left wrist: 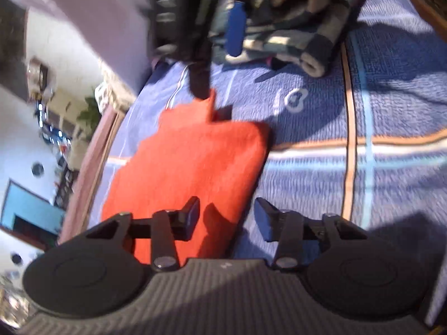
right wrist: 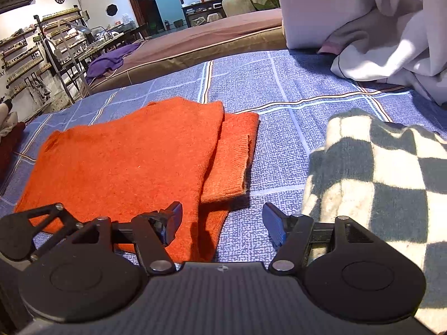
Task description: Fold small clothes
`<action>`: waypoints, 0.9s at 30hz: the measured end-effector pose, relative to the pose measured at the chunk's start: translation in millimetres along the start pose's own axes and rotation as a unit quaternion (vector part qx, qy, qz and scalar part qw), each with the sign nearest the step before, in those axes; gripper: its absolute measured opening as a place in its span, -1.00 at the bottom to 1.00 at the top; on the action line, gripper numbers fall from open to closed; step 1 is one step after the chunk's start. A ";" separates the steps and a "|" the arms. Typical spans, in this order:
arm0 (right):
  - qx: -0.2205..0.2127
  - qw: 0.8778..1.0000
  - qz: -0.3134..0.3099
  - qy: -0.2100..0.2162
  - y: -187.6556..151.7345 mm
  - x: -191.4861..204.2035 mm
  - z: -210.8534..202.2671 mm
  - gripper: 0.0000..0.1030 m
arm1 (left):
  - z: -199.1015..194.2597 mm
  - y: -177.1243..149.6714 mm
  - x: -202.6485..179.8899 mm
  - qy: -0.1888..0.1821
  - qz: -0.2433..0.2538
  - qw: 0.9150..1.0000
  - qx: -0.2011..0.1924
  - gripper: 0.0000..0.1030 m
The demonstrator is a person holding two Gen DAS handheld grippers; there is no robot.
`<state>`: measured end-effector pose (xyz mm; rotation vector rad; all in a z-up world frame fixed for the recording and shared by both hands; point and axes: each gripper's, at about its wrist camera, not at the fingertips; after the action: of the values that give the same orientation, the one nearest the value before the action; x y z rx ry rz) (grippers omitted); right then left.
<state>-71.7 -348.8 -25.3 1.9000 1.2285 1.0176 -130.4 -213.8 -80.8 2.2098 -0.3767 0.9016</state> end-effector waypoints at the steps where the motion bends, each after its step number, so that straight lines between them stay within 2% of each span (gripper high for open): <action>1: -0.002 1.000 0.001 -0.002 1.0 -1.9 -0.8 1.00 | 9.3 5.0 -3.3 0.003 0.008 1.000 -0.002 -0.32; 5: -0.015 1.000 -0.001 0.000 11.0 -7.7 -3.7 1.00 | 43.4 18.8 -6.6 0.017 0.015 1.000 -0.002 -0.45; 7: -0.019 1.000 0.010 0.010 18.4 -12.9 0.1 1.00 | 55.5 22.4 -5.3 0.018 0.014 1.000 0.003 -0.60; 10: -0.014 0.999 0.031 0.030 30.4 -18.9 12.8 1.00 | 66.9 26.7 6.8 0.013 -0.034 0.999 0.019 -0.73; 12: -0.002 0.999 0.030 0.044 40.2 -19.7 28.5 1.00 | 65.2 25.9 16.5 0.008 -0.071 0.997 0.022 -0.76; 15: 0.038 0.998 0.034 0.039 53.1 -21.0 60.9 1.00 | 61.9 19.0 33.6 -0.002 -0.133 0.991 0.023 -0.77; 18: 0.080 0.993 0.079 0.037 59.6 -26.4 93.3 1.00 | 60.3 16.9 44.6 -0.010 -0.177 0.984 0.024 -0.77; 23: 0.139 0.983 0.119 0.003 54.5 -33.0 131.8 1.00 | 61.5 13.4 52.5 -0.016 -0.199 0.980 0.023 -0.77; 27: 0.141 0.977 0.161 0.024 47.7 -40.0 135.3 1.00 | 60.4 10.5 55.4 -0.020 -0.210 0.977 0.022 -0.77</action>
<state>55.5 -417.1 -62.0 2.3654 1.1653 1.1033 -66.3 -264.1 -67.3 2.2301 0.0962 0.6389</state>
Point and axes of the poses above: each gripper's, at about its wrist camera, not at the fingertips, and z roughly the way its jaws point, x to its left, y to its top, and after that the axes turned 13 degrees about -x, right-handed
